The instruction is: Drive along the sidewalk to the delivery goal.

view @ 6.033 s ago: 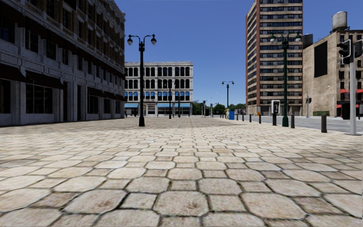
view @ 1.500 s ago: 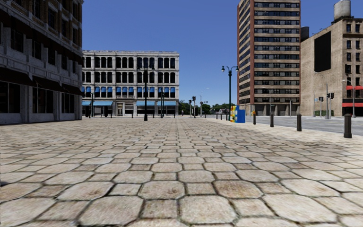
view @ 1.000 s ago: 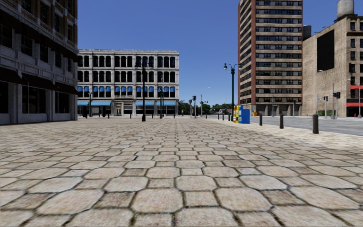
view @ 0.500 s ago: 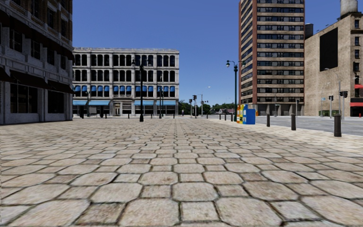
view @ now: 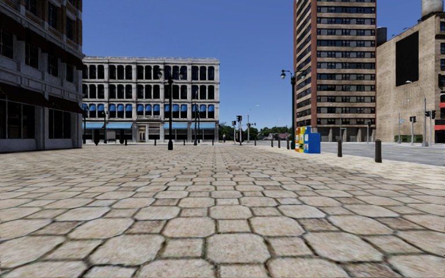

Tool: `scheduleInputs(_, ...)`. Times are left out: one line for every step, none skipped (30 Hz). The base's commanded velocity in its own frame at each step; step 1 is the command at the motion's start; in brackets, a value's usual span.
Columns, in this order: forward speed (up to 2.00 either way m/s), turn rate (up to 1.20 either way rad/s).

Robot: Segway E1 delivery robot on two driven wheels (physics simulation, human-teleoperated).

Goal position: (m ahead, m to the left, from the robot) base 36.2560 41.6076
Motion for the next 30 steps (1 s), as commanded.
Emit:
scheduleInputs(2.0,0.0)
scheduleInputs(2.0,0.0)
scheduleInputs(2.0,0.0)
scheduleInputs(2.0,0.0)
scheduleInputs(2.0,0.0)
scheduleInputs(2.0,0.0)
scheduleInputs(2.0,0.0)
scheduleInputs(2.0,0.0)
scheduleInputs(2.0,0.0)
scheduleInputs(2.0,0.0)
scheduleInputs(2.0,0.0)
scheduleInputs(2.0,0.0)
scheduleInputs(2.0,0.0)
scheduleInputs(2.0,0.0)
scheduleInputs(2.0,0.0)
scheduleInputs(2.0,0.0)
scheduleInputs(2.0,0.0)
scheduleInputs(2.0,0.0)
scheduleInputs(2.0,0.0)
scheduleInputs(2.0,0.0)
scheduleInputs(2.0,0.0)
scheduleInputs(2.0,0.0)
scheduleInputs(2.0,0.0)
scheduleInputs(2.0,0.0)
scheduleInputs(2.0,0.0)
scheduleInputs(2.0,0.0)
scheduleInputs(2.0,0.0)
scheduleInputs(2.0,0.0)
scheduleInputs(2.0,0.0)
scheduleInputs(2.0,0.0)
